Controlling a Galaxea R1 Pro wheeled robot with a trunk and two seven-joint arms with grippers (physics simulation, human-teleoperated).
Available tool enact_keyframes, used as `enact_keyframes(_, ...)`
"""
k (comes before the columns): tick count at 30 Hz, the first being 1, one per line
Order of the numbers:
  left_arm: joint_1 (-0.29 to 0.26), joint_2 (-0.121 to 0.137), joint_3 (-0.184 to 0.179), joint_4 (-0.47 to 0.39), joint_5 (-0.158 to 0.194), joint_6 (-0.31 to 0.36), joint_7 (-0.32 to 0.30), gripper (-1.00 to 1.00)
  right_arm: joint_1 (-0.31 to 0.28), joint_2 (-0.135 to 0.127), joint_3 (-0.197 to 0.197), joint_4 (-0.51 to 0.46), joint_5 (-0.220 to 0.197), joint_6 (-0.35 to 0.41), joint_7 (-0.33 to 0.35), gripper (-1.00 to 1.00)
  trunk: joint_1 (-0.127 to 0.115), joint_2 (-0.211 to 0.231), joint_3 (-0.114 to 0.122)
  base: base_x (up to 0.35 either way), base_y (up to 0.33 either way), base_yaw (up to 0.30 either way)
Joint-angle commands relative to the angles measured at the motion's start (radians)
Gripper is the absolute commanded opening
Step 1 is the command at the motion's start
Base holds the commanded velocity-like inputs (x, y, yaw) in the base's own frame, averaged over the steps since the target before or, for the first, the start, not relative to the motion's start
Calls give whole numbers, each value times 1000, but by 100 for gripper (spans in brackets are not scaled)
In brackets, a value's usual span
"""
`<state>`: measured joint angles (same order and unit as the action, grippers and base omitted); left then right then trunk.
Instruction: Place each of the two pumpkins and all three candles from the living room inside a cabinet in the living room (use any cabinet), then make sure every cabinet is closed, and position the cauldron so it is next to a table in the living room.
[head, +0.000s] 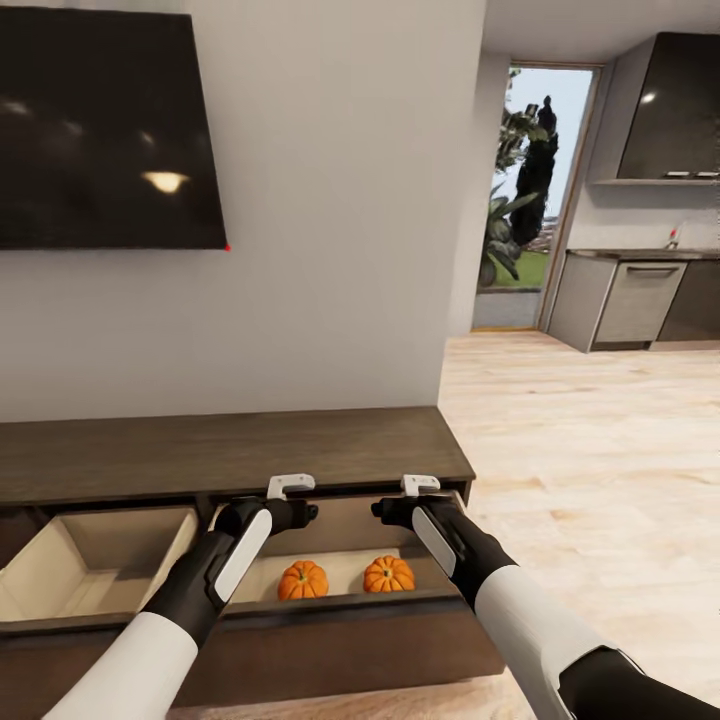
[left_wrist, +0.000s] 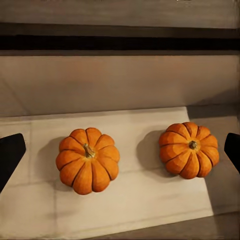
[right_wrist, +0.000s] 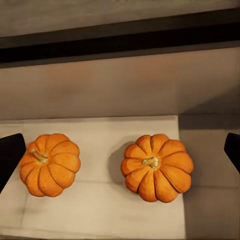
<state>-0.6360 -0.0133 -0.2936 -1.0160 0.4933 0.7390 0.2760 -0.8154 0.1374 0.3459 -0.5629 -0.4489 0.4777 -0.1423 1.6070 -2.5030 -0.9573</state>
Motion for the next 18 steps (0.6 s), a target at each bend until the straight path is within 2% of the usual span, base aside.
enact_keyframes(1,-1,1,-1,-1,11,2,9,100,-1,-1,5,-2,-11,3,-8,100,-1,0,3,-111,28,0)
enact_keyframes(8,-1,1,1,-1,11,2,9,100,-1,-5,3,-9,-16,2,0,100,-4,2,30,-153,46,0)
enact_keyframes(14,-1,1,2,-1,11,2,9,100,-1,-6,2,-15,-19,-2,1,100,-7,3,53,-281,129,0)
enact_keyframes(18,-1,1,2,-1,11,2,8,100,-1,-6,-1,-15,-23,-3,1,100,-20,27,66,-310,147,0)
